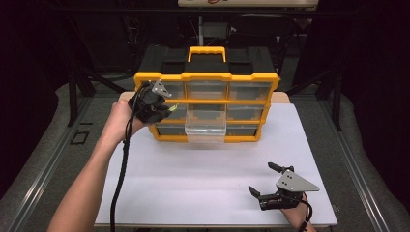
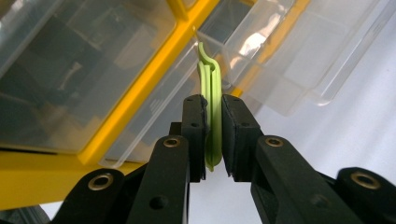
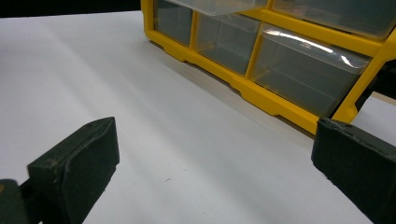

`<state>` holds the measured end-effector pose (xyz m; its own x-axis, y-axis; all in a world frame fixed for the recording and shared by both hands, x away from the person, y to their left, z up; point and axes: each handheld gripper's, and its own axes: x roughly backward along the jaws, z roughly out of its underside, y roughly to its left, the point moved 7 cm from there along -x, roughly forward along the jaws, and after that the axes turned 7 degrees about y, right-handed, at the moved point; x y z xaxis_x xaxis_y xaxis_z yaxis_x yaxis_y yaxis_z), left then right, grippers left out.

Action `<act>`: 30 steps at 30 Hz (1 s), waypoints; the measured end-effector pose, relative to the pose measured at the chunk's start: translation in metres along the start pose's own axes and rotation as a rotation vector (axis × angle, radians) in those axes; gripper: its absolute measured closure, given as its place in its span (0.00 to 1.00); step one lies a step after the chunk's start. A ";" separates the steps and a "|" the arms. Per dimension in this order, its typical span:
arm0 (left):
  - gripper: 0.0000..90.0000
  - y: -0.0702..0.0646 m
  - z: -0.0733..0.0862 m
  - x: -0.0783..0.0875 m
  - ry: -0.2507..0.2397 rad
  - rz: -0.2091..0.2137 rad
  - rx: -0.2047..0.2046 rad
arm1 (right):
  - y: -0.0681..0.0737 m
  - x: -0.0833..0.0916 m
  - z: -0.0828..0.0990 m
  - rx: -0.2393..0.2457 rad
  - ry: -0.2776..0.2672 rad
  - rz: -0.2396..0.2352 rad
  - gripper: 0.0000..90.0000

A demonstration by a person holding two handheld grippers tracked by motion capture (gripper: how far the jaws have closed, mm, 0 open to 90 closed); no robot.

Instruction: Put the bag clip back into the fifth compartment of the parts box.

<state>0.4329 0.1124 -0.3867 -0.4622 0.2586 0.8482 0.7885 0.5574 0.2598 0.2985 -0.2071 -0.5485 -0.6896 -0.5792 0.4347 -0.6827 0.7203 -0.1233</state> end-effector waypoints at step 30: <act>0.89 -0.031 -0.053 -0.002 -0.040 0.040 -0.111 | 0.000 0.000 0.000 0.000 0.002 0.000 0.00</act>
<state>0.4303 0.0529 -0.3722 -0.4433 0.3119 0.8404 0.8458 0.4560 0.2769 0.2980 -0.2070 -0.5487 -0.6889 -0.5784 0.4369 -0.6827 0.7202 -0.1231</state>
